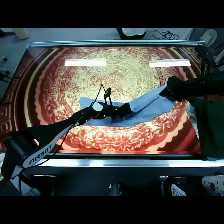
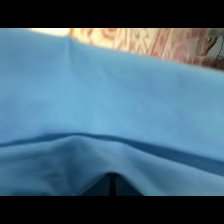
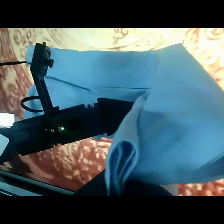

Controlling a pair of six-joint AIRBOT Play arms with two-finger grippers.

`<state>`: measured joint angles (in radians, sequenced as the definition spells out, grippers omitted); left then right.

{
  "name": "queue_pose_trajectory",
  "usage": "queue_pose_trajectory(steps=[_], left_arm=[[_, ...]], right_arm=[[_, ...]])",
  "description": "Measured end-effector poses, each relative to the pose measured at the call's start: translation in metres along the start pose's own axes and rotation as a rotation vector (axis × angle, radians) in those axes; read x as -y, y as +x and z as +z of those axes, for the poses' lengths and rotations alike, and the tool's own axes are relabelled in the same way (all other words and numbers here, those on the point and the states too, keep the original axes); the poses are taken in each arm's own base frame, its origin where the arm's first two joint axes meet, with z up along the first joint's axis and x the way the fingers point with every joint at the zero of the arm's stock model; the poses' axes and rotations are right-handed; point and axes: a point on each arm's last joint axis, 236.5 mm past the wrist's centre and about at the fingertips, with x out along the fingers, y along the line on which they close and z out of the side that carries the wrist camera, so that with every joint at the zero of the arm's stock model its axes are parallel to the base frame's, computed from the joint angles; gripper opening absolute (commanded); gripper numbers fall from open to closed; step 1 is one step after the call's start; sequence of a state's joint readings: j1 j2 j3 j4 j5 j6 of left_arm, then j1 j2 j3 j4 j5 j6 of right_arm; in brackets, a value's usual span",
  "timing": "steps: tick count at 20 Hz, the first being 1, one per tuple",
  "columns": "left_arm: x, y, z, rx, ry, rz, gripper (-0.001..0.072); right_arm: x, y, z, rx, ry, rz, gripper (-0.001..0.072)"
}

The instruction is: Fold the shirts.

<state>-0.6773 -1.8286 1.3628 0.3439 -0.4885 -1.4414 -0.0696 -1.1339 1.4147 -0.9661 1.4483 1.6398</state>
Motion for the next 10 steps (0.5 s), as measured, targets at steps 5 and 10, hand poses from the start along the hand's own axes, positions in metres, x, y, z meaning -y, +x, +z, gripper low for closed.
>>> queue_pose_trajectory(steps=[5, 10], left_arm=[[0.041, -0.131, 0.116, 0.245, 0.234, 0.0, 0.0022], [0.072, -0.354, 0.194, 0.605, 0.39, 0.081, 0.0022]], right_arm=[[-0.054, 0.052, 0.014, -0.007, 0.001, 0.182, 0.0025], [-0.134, 0.177, -0.011, -0.117, 0.034, 0.381, 0.0043]])
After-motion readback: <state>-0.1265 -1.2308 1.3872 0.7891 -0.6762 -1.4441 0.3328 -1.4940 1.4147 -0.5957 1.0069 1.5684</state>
